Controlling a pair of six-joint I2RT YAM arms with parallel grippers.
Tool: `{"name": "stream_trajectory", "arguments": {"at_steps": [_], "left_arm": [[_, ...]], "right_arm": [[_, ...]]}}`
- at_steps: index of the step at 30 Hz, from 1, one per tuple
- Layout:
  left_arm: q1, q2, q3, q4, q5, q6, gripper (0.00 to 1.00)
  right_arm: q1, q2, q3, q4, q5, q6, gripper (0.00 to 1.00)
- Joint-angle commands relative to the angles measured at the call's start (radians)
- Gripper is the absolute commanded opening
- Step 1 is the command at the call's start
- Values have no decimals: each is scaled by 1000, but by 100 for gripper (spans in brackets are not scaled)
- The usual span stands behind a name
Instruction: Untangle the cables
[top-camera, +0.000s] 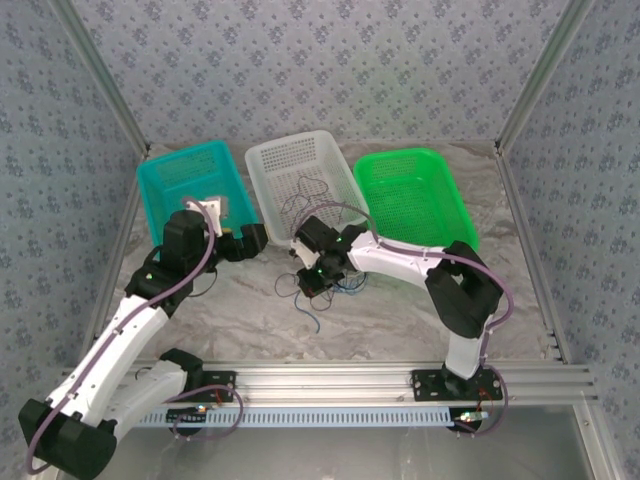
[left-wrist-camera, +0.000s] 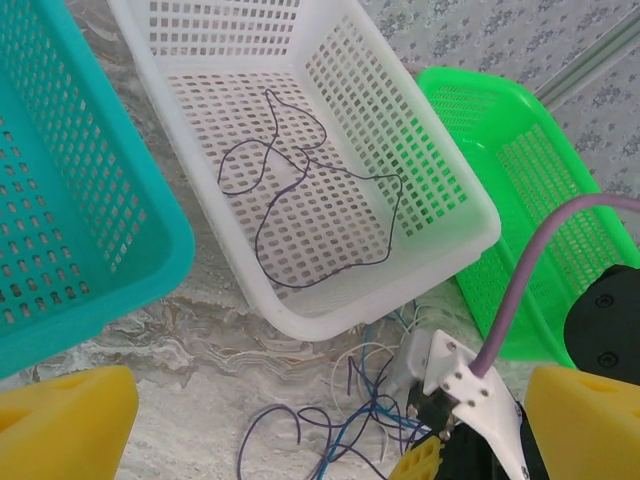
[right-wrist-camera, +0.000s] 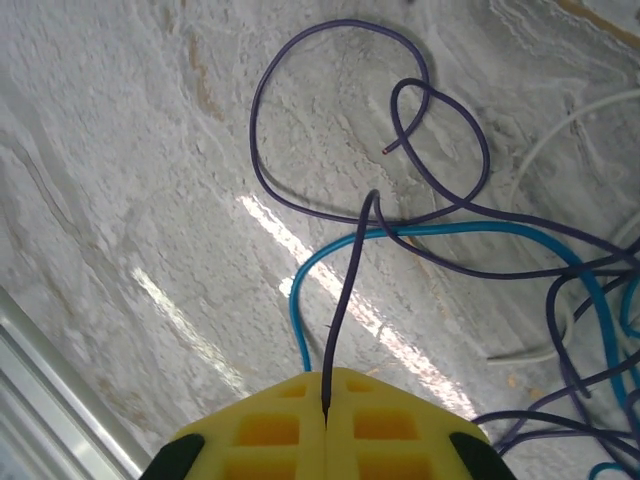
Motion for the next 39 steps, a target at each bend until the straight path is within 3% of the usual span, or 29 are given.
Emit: {"name": "stream_trajectory", "arguments": {"at_steps": [1,7,11,15,22,25,30,39], "left_arm": [[6,-10,0,20,-22,14,99],[6,-22,-12,61,-32,0,99],[7,-31,-33,156,22,3,99],[6,-41,-29,201,61,14,99],[6,-80,-50,293,111,9,99],[6,-84,-60,346,139,5,100],[-1,-64,-39,439,198,11,99],[-52,51,52,501,246,78,99]], "right_arm": [[0,-69,50,-10,-27,-25,0],[-3,-219,160,-30,-77,-83,0],[-12,-265,288,-89,-127,-133,0],[-33,-274,410,-159,-143,-173,0],[-109,-304,537,-105,-174,-142,0],[-132,-292,616,-97,-243,-127,0],[-137,-242,739,-165,-258,-147,0],[-140,-232,760,-134,-290,-106,0]]}}
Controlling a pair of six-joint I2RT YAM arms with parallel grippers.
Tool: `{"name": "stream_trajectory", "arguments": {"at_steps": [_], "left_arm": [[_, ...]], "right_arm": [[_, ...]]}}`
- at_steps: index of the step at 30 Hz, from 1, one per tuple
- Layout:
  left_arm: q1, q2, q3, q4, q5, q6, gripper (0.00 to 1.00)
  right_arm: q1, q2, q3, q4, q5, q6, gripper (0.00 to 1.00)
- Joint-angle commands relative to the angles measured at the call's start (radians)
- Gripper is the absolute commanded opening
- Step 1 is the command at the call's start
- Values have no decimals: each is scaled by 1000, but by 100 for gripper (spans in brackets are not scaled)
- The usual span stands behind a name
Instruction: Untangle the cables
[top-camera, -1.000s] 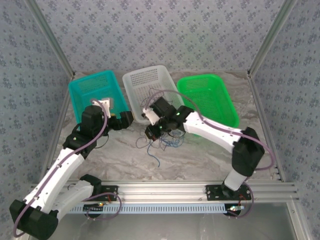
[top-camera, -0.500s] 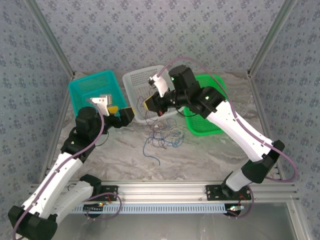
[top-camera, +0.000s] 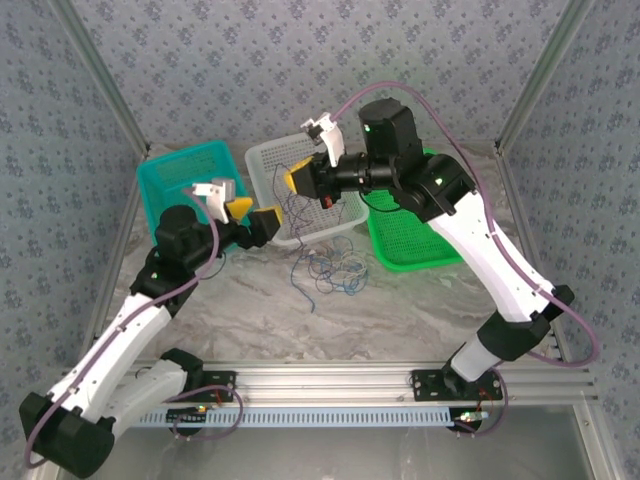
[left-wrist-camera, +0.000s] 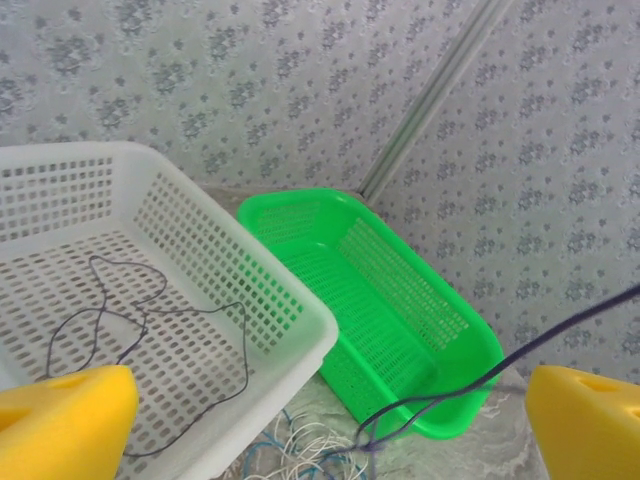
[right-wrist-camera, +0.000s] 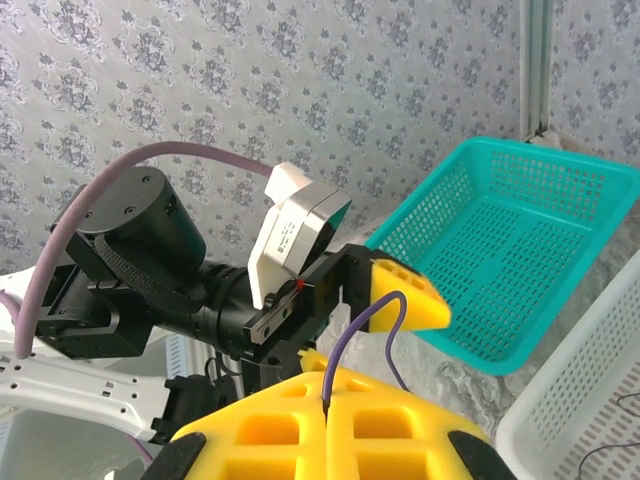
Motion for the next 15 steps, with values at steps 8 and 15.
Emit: {"name": "stream_trajectory", "arguments": {"at_steps": [8,15], "left_arm": [[-92,167,127,56,-7,55,86],[-103,196,93,106,-141,1,82]], "right_arm": [[-5,5,6,18,-58,54,0],[-4,-15,-18,66,-81,83,0]]}}
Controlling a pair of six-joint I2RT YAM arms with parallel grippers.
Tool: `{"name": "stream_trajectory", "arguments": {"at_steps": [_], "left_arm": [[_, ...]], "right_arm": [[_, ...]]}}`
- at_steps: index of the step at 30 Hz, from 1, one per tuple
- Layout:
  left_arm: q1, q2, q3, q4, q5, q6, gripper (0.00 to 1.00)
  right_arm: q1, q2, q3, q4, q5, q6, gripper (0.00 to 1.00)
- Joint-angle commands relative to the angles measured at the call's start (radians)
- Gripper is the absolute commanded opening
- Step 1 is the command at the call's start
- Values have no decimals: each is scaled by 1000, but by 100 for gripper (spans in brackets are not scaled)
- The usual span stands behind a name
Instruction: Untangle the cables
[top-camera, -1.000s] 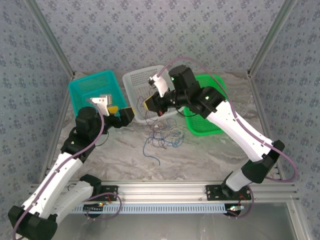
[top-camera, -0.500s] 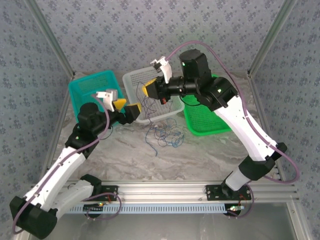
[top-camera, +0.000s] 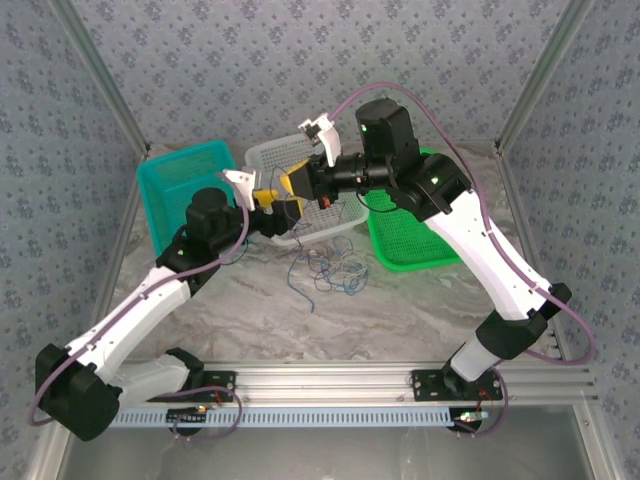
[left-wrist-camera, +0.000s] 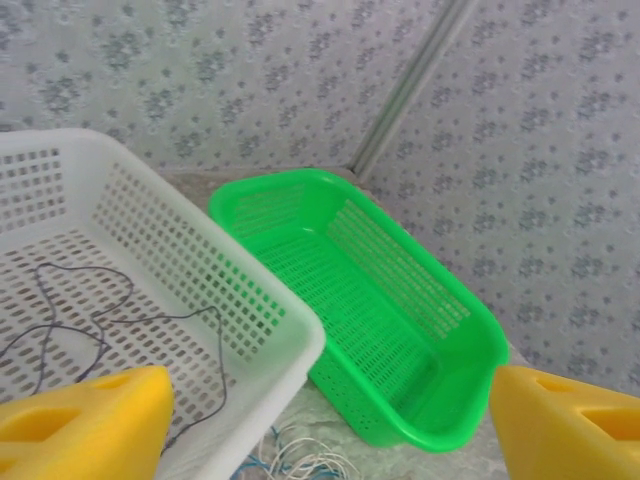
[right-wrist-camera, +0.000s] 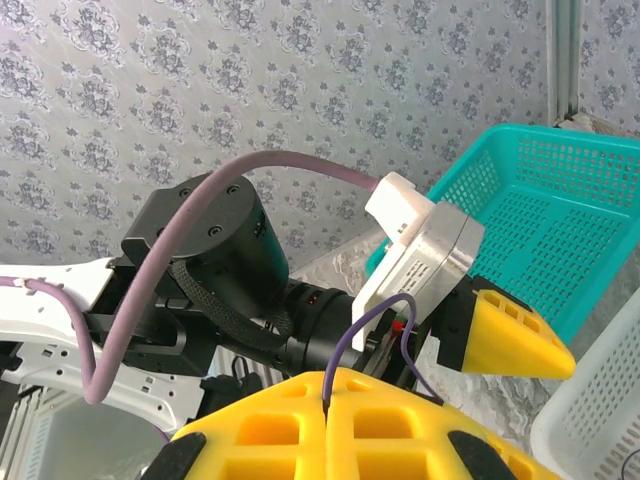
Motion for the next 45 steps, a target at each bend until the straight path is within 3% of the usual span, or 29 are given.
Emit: {"name": "stream_trajectory", "arguments": {"at_steps": [1,9,14,28,34,39,41,45], "left_arm": [[-11,12,4,56,-71,-16,82],[-91,180,89,-36,-64,11,78],[-105,252,47,-68,-82,-28,73],[-133,233,-27,-108,-141,-12,70],[-133,225,-30,-118,-137,-12,70],[-135,165,-77,-100,-209,-73,78],[-135,111,-105,-99,-282,-107,89],[-135,-18,-155,-103,-399,-135,97]], "right_arm": [[-2,-24,-15,60,-47,42,0],[-1,-50,11,146,3,63,0],[-21,-75,54,134,42,51,0],[-113,-149,35,105,107,45,0],[-152,-149,10,179,105,81,0],[-148,-136,2,191,97,91,0],[-147,-137,-11,193,100,90,0],[-147,-135,-22,200,103,92,0]]}}
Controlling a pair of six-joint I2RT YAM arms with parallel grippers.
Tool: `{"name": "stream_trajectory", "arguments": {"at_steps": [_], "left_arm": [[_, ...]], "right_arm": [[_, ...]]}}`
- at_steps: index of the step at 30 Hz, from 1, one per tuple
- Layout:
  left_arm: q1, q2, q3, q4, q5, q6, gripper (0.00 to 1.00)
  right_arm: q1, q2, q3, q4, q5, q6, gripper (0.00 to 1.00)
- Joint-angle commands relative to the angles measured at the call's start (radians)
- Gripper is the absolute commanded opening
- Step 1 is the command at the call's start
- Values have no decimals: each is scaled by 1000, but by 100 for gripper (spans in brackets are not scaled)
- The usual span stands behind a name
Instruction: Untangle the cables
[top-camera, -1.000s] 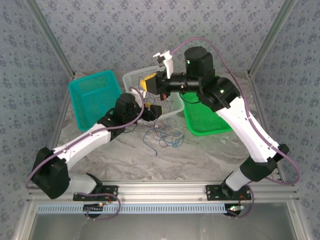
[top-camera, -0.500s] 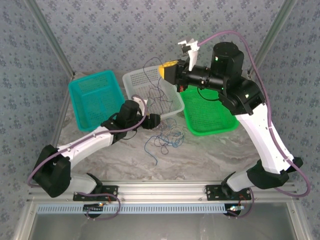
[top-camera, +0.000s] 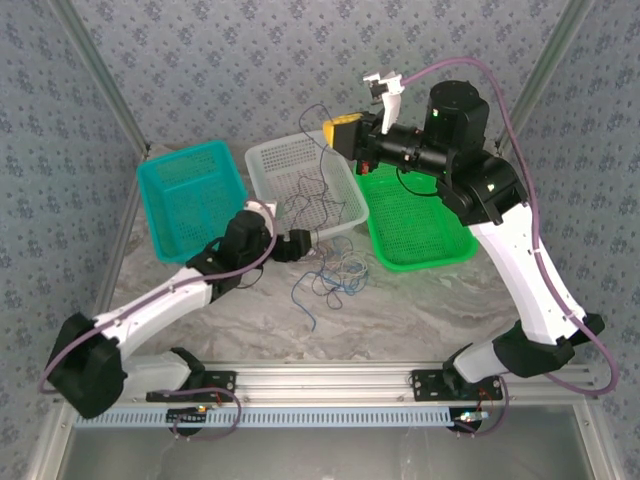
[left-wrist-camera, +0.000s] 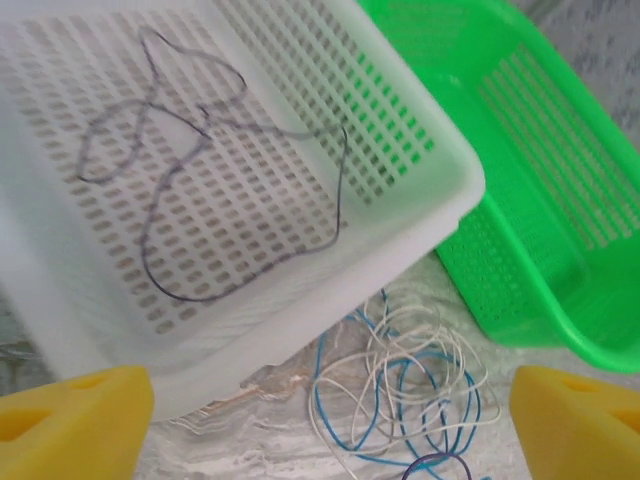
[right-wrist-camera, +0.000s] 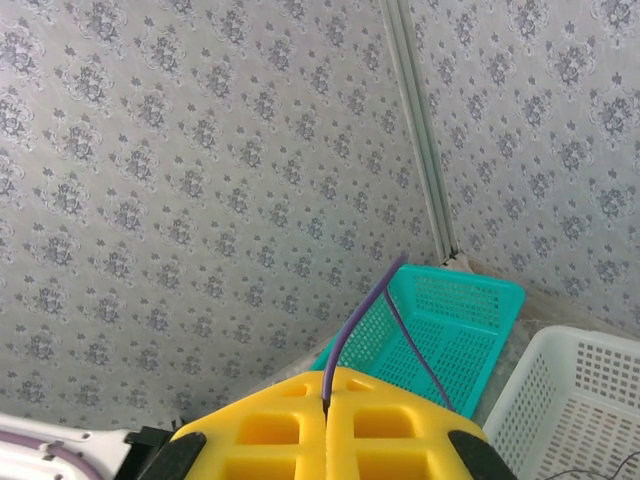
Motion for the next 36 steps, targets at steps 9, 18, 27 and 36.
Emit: {"name": "stream_trajectory", "arguments": {"at_steps": [9,18,27,36], "left_arm": [[-13,-336,-78,-27,-196,-23,99],[-123,-263,-135,90,48,77,95],[-161,-109,-141,230,42,171,93],[-162,62,-93,340,52,189,87]], "right_arm": [[3,12,-23,46,16,16,0],[4,16,-23,62,17,27,0],[11,16,-27,71,16,37,0],[23,10,-26,76,16,40,0]]}}
